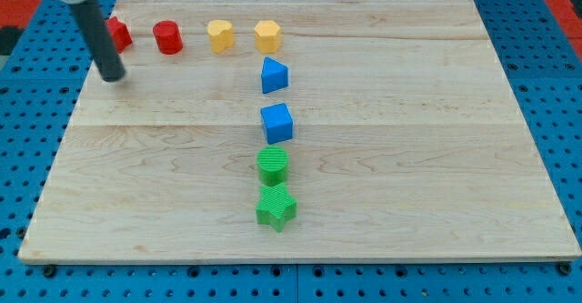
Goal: Make a group of red and yellow blocks at the top center
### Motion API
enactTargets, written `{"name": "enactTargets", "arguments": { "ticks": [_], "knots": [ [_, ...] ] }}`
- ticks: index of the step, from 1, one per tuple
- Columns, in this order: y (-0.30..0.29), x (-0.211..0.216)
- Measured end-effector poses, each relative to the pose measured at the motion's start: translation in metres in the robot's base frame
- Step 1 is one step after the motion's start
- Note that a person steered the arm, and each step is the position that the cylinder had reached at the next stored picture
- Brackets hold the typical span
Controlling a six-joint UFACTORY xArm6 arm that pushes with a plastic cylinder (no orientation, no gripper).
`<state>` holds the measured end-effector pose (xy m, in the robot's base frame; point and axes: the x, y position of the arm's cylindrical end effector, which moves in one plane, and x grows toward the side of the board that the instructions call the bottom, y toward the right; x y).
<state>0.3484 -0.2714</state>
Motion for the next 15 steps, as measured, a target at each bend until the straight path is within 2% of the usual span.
{"name": "enactTargets", "arguments": {
  "ticks": [1,3,4,6,8,9,10,11,12,13,14,15],
  "knots": [
    [-0.033,-0.015],
    [-0.015,-0.089],
    [0.017,-0.091],
    [0.193,-0.093],
    [0.081,-0.089],
    [0.105,-0.113],
    [0.168,-0.128],
    [0.203,-0.119],
    [0.082,-0.091],
    [0.052,-0.028],
    [0.114,-0.025],
    [0.167,-0.040]
  ]
}}
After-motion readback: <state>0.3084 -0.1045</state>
